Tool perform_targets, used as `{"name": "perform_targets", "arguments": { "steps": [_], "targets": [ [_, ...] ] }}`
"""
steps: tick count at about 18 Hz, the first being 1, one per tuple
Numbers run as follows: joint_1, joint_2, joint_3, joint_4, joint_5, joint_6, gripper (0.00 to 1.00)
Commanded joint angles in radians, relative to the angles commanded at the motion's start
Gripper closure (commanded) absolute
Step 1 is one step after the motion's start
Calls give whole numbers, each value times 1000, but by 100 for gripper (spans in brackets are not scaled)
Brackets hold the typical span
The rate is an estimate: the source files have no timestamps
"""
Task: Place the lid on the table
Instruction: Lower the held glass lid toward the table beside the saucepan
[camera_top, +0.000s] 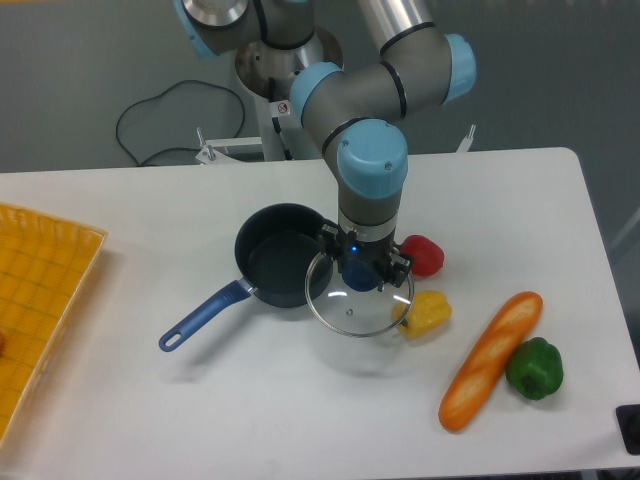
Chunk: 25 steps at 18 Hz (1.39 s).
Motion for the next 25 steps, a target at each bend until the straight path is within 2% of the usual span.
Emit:
{"name": "perform_targets", "arguments": {
  "steps": [14, 22, 25],
  "targets": [
    [-15, -60, 52, 6, 3, -25, 45],
    [-60, -133, 113, 11, 8, -98, 45],
    [-74, -152, 118, 14, 21, -121, 45]
  ]
}}
